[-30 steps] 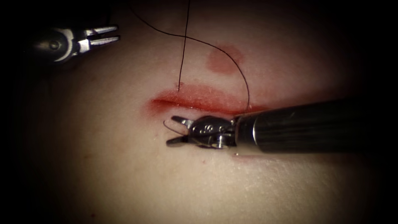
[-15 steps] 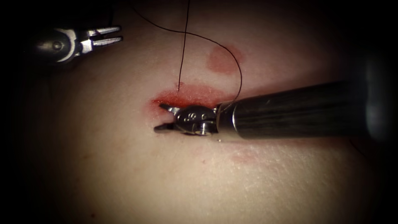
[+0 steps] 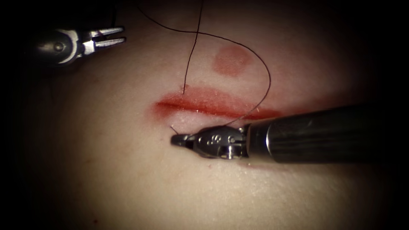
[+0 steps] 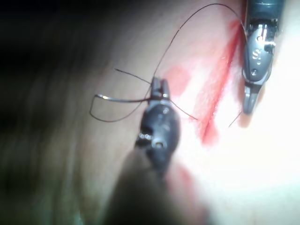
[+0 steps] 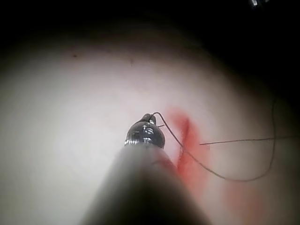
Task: Wound Closure
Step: Use the right gripper to pull the suture through, then too much suture pulled through. Remove suture to reset.
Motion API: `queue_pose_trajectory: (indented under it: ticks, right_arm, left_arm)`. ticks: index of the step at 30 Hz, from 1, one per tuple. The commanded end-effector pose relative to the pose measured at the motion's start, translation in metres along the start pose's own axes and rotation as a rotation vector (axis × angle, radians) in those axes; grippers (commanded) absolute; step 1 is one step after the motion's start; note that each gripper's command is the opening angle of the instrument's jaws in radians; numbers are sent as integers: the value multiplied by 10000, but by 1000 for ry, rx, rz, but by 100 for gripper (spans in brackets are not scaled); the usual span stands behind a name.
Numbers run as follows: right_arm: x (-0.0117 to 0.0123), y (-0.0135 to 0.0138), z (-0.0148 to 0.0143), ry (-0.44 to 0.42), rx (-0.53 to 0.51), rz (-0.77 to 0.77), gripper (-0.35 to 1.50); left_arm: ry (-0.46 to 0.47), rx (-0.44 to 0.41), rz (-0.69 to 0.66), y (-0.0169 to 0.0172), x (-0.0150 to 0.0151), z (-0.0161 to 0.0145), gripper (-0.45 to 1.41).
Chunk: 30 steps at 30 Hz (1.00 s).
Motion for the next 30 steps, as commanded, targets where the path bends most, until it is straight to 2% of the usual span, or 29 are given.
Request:
queue_pose_trajectory:
  ticks: [1, 6, 10, 16, 17, 21, 25, 27, 28, 29, 30]
  right_arm:
    - [9, -12, -16, -2, 6, 3, -35]
    - [27, -35, -73, -11, 19, 10, -35]
    - [47, -66, -125, -47, 62, 9, -35]
    - [71, -108, -178, -79, 133, 3, -35]
    - [77, -122, -193, -102, 155, -2, -35]
    - [85, -133, -203, -94, 176, 1, -35]
    - [84, -121, -186, -52, 141, 17, -32]
    - [82, -113, -175, -36, 94, 25, 69]
    - [81, -110, -169, -42, 45, 28, 136]
    - [80, -105, -163, -48, -15, 34, 148]
    - [80, -101, -159, -44, -35, 40, 148]
  left_arm:
    - [1, 0, 1, 1, -4, 7, -35]
    - [1, 0, 1, 1, -4, 7, -35]
    - [1, 0, 1, 1, -4, 7, -35]
    - [1, 0, 1, 1, -4, 7, -35]
    - [1, 0, 1, 1, -4, 7, -35]
    - [1, 1, 1, 1, -4, 8, -35]
    - [4, 0, 1, 2, -3, 10, -35]
    - [5, -1, 1, 3, -3, 10, -35]
    - [5, 0, 1, 3, -3, 10, -35]
    - [5, 0, 1, 3, -3, 10, -35]
    - [5, 0, 1, 3, -3, 10, -35]
